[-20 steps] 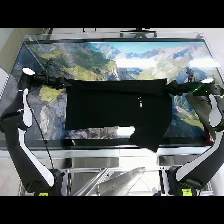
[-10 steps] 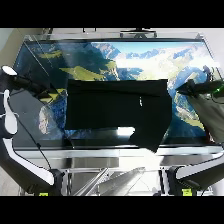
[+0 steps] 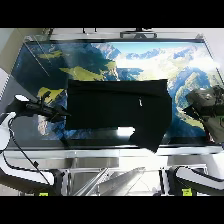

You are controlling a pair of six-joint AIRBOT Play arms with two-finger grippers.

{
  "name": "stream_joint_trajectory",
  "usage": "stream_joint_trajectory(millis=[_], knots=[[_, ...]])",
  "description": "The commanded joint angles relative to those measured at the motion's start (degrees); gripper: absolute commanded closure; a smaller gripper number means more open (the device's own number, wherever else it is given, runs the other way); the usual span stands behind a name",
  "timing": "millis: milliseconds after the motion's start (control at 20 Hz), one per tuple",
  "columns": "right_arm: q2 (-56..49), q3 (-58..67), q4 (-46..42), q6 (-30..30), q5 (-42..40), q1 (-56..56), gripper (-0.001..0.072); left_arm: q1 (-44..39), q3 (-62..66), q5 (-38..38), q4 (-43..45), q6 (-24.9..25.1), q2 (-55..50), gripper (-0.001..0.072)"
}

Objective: Fold the shirts.

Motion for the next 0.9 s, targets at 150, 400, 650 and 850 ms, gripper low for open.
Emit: stream_joint_trajectory(millis=[150,400,650,850], knots=[[9.46,-15.63,2.67,1.03,-1.49,-1.09,0.0433,-3.85,-4.9,0.81,-1.18,3.74,0.55,0.0377],[9.44,-22.8,2.56,1.01,-4.85,-0.9,0.028,-3.85,0.24,-3.72,-1.25,2.86,0.55,0.07],[5.44,-27.69,2.84,0.72,-6.4,1.46,0.0282,-3.85,1.79,-3.82,-1.18,2.62,0.55,0.0696],[1.03,-28.22,6.6,-2.29,-11.19,8.11,0.0354,-3.85,1.79,-3.82,-1.22,2.62,0.55,0.0695]])
